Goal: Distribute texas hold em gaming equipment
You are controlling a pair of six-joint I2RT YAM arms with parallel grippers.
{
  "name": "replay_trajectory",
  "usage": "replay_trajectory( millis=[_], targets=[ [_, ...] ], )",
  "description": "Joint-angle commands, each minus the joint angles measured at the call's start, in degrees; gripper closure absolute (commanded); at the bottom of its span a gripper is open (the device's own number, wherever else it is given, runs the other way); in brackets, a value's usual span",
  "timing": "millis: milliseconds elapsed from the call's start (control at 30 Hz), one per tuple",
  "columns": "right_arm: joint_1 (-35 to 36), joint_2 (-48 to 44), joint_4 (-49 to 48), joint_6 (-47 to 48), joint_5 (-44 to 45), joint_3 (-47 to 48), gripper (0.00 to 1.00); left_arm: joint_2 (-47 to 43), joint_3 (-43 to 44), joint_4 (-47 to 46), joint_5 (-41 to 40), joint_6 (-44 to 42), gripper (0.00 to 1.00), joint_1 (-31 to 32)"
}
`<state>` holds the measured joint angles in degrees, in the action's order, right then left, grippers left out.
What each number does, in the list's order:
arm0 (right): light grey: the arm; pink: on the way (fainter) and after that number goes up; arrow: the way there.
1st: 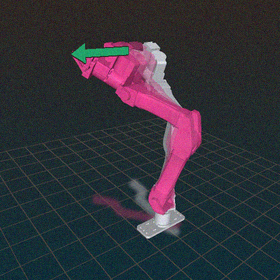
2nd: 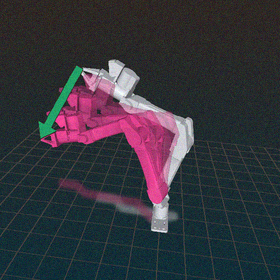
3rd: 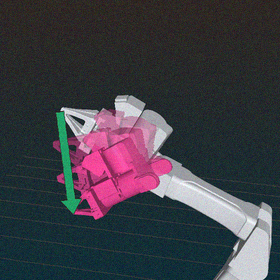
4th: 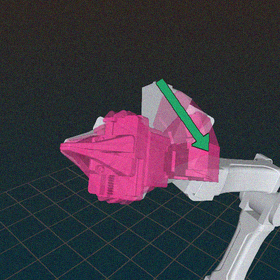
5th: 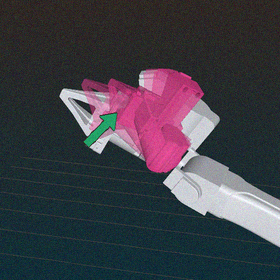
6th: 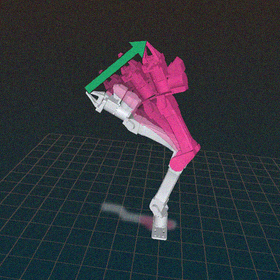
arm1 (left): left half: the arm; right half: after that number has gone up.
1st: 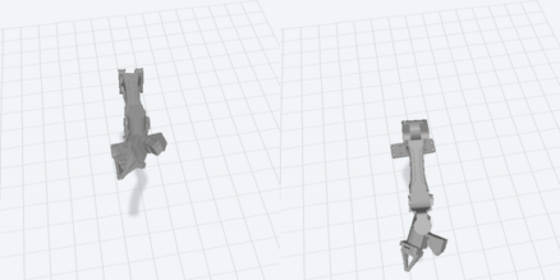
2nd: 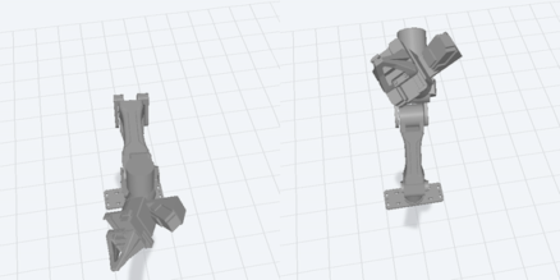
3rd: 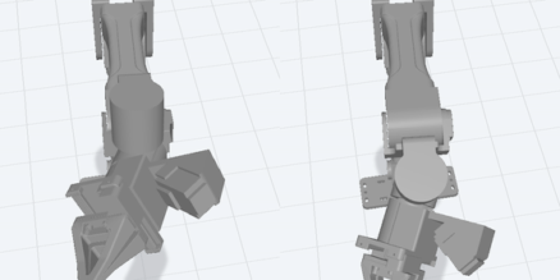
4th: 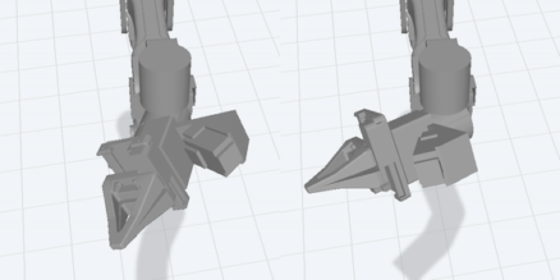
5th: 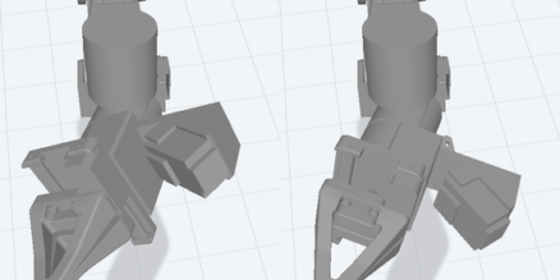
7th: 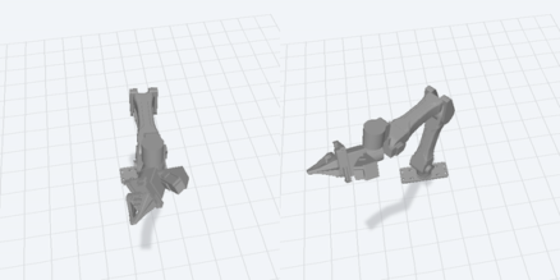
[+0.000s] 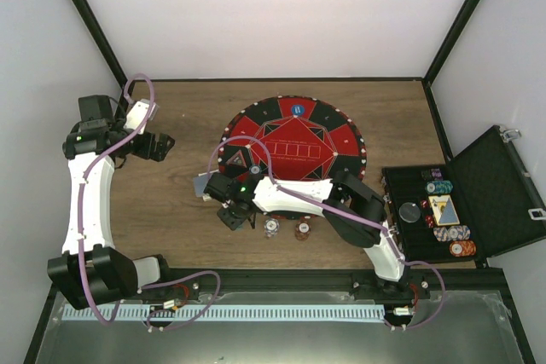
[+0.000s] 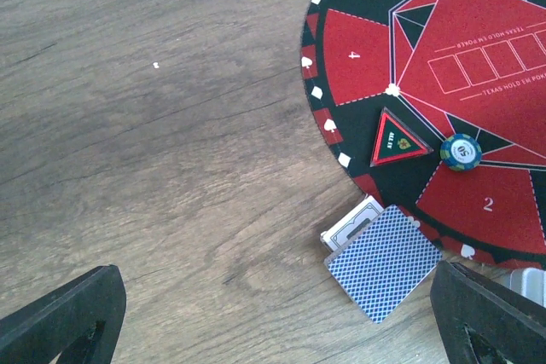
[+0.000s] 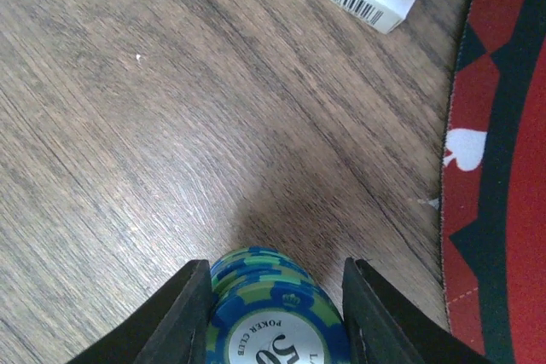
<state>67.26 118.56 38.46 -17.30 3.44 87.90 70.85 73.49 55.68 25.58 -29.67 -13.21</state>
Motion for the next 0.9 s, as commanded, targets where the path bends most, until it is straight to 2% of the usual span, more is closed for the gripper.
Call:
replay_trajectory(
  millis=[0,133,300,867],
  targets=[
    [0.28,-0.86,0.40,-0.34,0.58,0.48,0.62,-1.15,1.24,-0.01,-0.16,-0.43,0.00,-0.33],
    [0.25,-1.35,1.35,-0.54,0.73,1.23,0.73,-1.24,1.19,-0.05,-0.25,-0.42,0.00,-0.39],
    [0.25,-2.29,2.56,-0.79,0.95,2.22,0.82,-1.41,1.21,0.09,-0.36,-0.70,0.00,-0.39],
    [-2.10,-2.65,5.76,-0.76,-0.57,5.92,0.94,-2.21,0.78,0.31,-0.54,-1.41,0.00,-0.41]
  ],
)
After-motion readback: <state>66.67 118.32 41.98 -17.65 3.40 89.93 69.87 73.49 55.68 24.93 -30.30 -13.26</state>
